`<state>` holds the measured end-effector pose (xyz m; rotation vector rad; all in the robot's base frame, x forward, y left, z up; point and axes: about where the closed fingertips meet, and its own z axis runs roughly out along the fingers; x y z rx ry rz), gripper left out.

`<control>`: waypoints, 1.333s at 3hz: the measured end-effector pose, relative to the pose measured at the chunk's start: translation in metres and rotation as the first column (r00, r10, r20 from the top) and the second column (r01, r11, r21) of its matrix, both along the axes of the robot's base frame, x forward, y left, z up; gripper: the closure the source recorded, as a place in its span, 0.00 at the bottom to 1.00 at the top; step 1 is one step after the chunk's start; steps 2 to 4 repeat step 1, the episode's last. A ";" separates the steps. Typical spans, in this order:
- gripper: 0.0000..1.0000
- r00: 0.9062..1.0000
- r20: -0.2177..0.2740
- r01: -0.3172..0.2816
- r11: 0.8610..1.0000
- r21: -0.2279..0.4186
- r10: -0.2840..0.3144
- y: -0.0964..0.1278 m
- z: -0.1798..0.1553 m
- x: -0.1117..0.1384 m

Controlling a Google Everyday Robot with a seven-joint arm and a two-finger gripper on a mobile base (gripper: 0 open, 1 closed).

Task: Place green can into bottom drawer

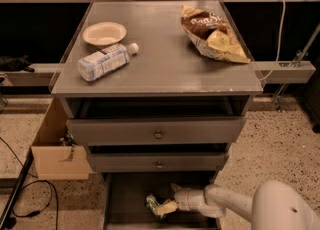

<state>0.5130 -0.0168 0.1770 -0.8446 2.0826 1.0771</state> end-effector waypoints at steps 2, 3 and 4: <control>0.00 1.000 0.000 0.000 1.000 0.000 0.000 0.000 0.000 0.000; 0.00 1.000 0.000 0.000 1.000 0.000 0.000 0.000 0.000 0.000; 0.00 1.000 0.000 0.000 1.000 0.000 0.000 0.000 0.000 0.000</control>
Offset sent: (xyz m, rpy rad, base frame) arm 0.0000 0.0000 0.0000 0.0000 0.0000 0.0000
